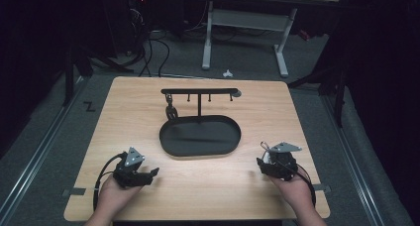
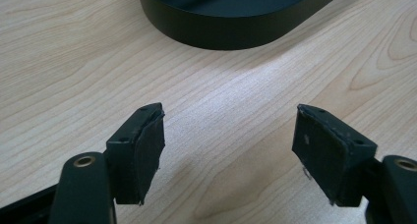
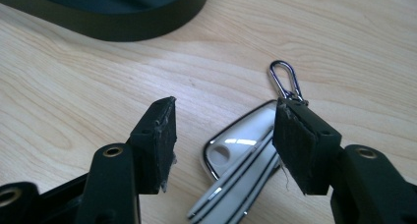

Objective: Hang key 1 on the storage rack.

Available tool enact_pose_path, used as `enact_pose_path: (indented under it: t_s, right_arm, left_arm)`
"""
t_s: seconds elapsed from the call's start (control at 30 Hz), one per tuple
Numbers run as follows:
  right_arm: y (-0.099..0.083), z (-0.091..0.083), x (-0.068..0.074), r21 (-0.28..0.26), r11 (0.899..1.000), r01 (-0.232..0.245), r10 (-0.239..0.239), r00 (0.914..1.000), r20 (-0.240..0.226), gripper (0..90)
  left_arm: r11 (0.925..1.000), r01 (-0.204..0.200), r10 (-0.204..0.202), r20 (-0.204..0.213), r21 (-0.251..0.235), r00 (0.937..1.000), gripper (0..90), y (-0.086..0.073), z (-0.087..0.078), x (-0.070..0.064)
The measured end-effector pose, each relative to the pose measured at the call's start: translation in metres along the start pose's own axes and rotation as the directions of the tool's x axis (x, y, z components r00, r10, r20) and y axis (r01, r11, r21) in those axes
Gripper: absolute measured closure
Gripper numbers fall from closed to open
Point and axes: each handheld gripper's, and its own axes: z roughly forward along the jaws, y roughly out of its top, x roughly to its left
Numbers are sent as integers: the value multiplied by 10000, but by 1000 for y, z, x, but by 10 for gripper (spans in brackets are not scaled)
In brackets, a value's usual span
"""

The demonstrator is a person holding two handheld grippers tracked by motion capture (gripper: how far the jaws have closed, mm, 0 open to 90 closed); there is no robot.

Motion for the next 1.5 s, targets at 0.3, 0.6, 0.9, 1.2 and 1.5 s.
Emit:
enact_pose_path:
  t_s: [0.3,0.6,0.9,1.2,1.5]
  right_arm:
    - [11,10,-16,1038,9939,360,-320,9987,-398,413]
    - [33,29,-32,2343,9721,146,55,9964,-849,392]
    - [52,45,-38,3240,9439,637,-366,9954,-891,393]
    - [75,64,-45,4333,8975,821,-597,9961,-652,493]
    - [83,81,-50,4910,8669,866,-668,9961,-577,606]
  left_arm:
    - [10000,50,-50,108,54,9999,288,-1,1,1]
    - [9998,46,-48,151,169,9999,289,-1,2,1]
    - [9997,104,-108,198,224,9997,291,-1,3,2]
    - [9996,107,-112,182,270,9998,296,-1,3,2]
    - [9995,35,-39,119,310,9999,299,-2,2,1]
